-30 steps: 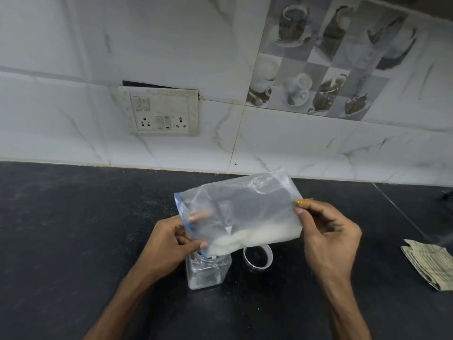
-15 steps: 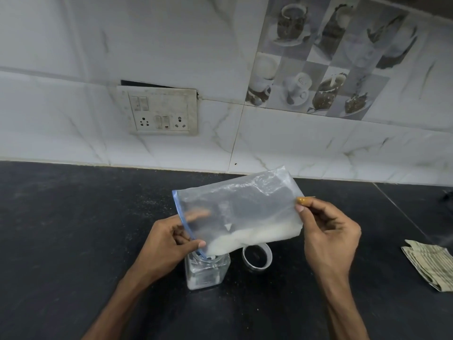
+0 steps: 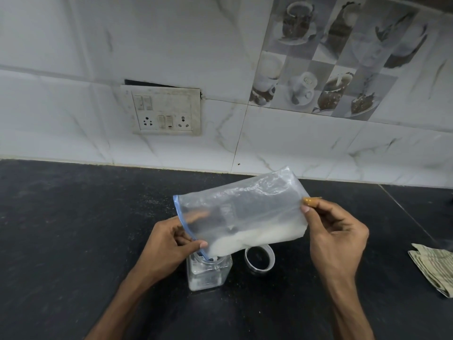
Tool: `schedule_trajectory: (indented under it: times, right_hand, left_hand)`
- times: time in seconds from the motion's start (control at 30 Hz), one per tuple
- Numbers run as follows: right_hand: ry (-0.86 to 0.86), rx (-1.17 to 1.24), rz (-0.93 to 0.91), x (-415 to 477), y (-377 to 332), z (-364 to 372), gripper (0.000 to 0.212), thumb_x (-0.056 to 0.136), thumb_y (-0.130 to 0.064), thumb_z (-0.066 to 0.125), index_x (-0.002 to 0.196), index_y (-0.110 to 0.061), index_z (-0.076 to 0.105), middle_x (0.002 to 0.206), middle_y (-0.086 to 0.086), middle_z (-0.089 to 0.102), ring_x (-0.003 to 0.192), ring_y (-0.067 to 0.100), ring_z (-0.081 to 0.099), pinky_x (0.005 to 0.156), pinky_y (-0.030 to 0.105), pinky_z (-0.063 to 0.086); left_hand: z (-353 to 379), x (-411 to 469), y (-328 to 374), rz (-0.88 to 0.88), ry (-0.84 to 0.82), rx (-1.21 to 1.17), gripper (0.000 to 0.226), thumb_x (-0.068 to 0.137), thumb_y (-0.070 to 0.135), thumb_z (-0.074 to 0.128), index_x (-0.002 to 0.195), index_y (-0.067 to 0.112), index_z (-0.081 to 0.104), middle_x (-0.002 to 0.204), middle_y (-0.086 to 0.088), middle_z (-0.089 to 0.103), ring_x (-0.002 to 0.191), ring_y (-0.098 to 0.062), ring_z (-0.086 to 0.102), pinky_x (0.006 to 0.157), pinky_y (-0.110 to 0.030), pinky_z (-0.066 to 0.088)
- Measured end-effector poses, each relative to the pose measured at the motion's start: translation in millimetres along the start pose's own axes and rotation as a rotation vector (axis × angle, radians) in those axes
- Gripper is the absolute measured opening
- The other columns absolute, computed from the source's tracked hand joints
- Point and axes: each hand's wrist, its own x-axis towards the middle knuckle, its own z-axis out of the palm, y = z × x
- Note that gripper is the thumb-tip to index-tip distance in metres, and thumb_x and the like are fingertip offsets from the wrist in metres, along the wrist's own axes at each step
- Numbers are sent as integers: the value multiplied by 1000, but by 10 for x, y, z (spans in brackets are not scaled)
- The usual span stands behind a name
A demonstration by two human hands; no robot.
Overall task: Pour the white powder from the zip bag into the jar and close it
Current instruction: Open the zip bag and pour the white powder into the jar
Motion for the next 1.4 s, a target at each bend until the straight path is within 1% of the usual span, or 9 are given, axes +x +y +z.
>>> schedule_trajectory:
  times: [0.13,0.23,0.53,0.67,0.9,1.0,1.23,1.3,1.4]
  right_hand:
    - [-9,-2,-5,-1,-2,-2,27,81,4,73,91,-21,74,89,-19,75,86,1,70,78,13,54]
    - [-17,4,-6,-8,1,6,26,81,5,73,93,-18,74,89,-19,75,86,0,70,78,12,54]
    - [4,8,1,-21,30,-4,25,81,5,73,91,-18,74,89,-18,75,87,1,71,79,14,55]
    - [5,13,12,-38,25,6,26,82,5,73,90,-19,74,88,-19,75,85,0,70,77,13,54]
    - [22,34,25,-30,21,2,25,82,5,73,90,-19,74,90,-15,76,85,2,71,78,14,55]
    - [-18,4,6,-40,18,6,23,81,4,73,91,-17,75,96,-8,75,87,4,71,79,15,55]
    - [-40,-28,-13,-57,32,-3,22,81,3,74,95,-13,74,99,-8,74,88,3,70,76,12,54]
    - [-10,-10,-2,-53,36,-6,23,81,4,74,94,-15,74,96,-12,75,87,2,71,77,12,54]
    - [-21,-7,2,-28,25,4,24,81,4,73,92,-17,74,90,-19,75,87,1,70,78,12,54]
  left_hand:
    - [17,-5,2,-8,-3,7,56,69,-1,84,113,28,67,78,1,78,59,-8,73,59,-19,59]
    - [13,-9,-8,4,13,9,55,68,0,85,110,31,68,80,-3,78,61,-12,73,58,-20,59]
    - [13,-18,20,-7,7,-1,53,69,-3,84,111,26,68,79,4,78,58,-7,73,57,-15,57]
    - [16,-21,29,-12,7,1,53,68,-2,84,108,30,69,83,8,78,59,-5,71,57,-14,56]
    - [19,-32,44,-15,-4,-1,55,69,-3,84,113,27,67,73,11,77,55,-1,70,56,-12,54]
    - [12,-34,36,-11,-8,12,55,70,-1,84,114,28,67,72,5,78,58,-3,72,56,-13,55]
    - [17,-40,21,-8,-13,28,56,71,0,84,115,31,67,75,-3,79,62,-8,75,60,-17,58]
    - [6,-38,19,3,-2,19,58,70,0,84,112,36,67,76,-1,79,61,-9,74,60,-17,58]
    - [4,-30,14,-6,-8,23,56,70,1,84,116,29,68,76,-5,78,61,-11,74,60,-19,59]
